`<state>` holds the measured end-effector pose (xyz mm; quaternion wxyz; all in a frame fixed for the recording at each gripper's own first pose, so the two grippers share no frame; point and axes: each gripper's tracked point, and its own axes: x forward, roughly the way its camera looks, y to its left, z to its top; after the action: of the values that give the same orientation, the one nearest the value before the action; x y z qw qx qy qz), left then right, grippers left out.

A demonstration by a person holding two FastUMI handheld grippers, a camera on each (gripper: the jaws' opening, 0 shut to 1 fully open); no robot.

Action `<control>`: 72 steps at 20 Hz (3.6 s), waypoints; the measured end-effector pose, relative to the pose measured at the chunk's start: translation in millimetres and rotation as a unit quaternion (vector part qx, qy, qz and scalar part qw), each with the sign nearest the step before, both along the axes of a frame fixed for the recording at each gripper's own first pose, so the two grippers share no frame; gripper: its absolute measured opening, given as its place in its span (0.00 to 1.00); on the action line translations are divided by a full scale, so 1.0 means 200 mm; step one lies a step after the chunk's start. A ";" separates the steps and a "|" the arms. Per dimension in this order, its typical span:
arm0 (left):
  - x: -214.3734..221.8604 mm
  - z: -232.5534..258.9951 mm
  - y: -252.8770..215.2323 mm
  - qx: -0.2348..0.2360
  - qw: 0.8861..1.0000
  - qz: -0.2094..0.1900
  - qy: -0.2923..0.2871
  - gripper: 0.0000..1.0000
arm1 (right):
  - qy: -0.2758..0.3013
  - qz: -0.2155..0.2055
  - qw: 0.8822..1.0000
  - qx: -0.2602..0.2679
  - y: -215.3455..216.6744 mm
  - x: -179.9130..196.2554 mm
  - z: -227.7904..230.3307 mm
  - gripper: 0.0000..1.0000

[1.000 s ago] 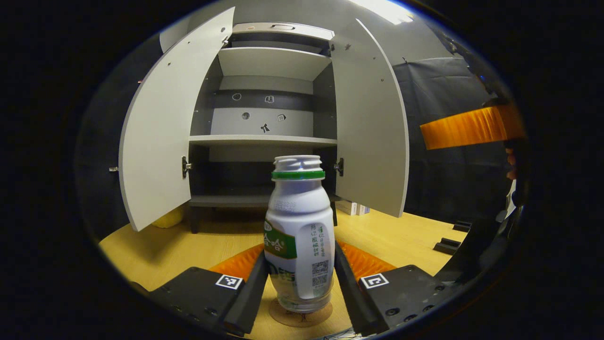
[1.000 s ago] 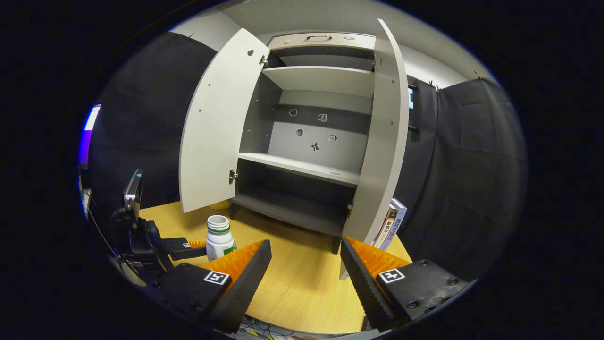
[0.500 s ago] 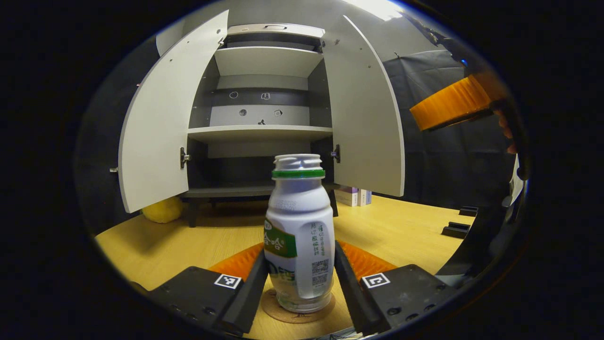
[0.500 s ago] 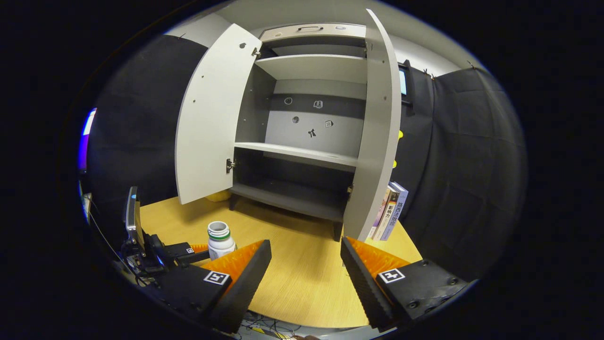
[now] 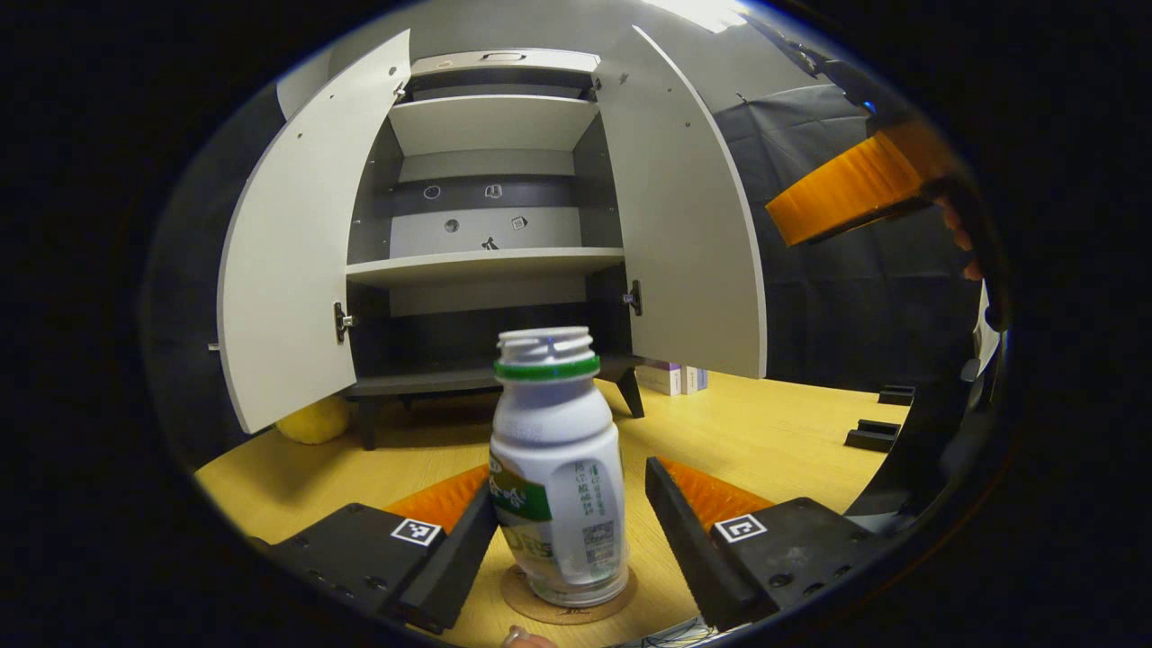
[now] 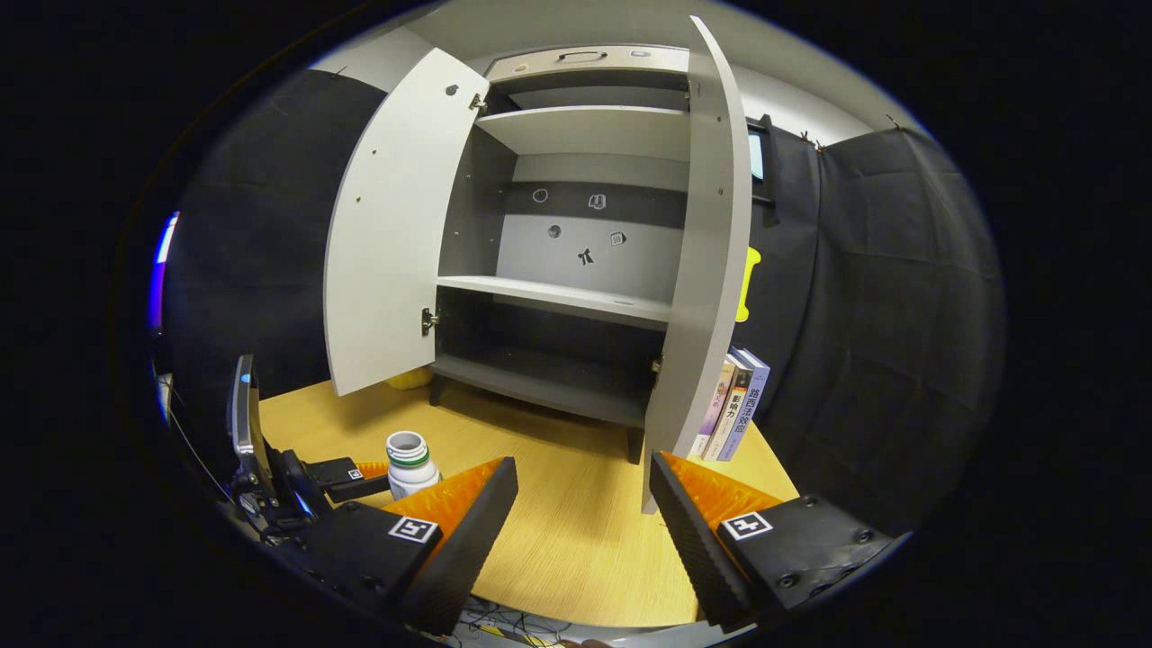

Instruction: Grasp the bottle in the cabinet with the left hand and place it on the coaster, then close the right door with the right hand and the left door with the left hand.

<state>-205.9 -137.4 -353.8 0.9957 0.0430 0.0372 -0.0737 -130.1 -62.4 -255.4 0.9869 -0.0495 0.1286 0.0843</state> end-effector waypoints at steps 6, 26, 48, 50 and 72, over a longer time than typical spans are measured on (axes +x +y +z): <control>0.08 0.24 0.07 0.006 1.000 0.009 -0.024 0.94 | -0.006 -0.021 1.000 -0.001 -0.06 0.01 0.10 0.98; -0.13 1.22 0.16 -0.015 0.994 -0.109 -0.015 0.94 | -0.165 -0.234 0.956 -0.067 -0.60 0.27 1.18 0.97; 0.03 1.46 0.69 -0.012 0.981 0.192 -0.022 0.94 | -0.132 -0.021 0.985 0.110 -0.28 0.78 1.15 0.95; 0.00 1.48 0.79 -0.014 0.979 0.202 -0.026 0.94 | -0.128 -0.020 0.984 0.123 -0.19 0.83 1.14 0.95; -0.10 1.81 1.81 -0.018 0.974 0.210 -0.081 0.95 | -0.109 -0.062 0.987 0.099 0.36 0.73 1.02 0.98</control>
<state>-225.1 223.8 9.1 0.9891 0.0221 -0.0372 0.1405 15.8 9.6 -52.1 0.9983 0.0480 0.0139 0.0294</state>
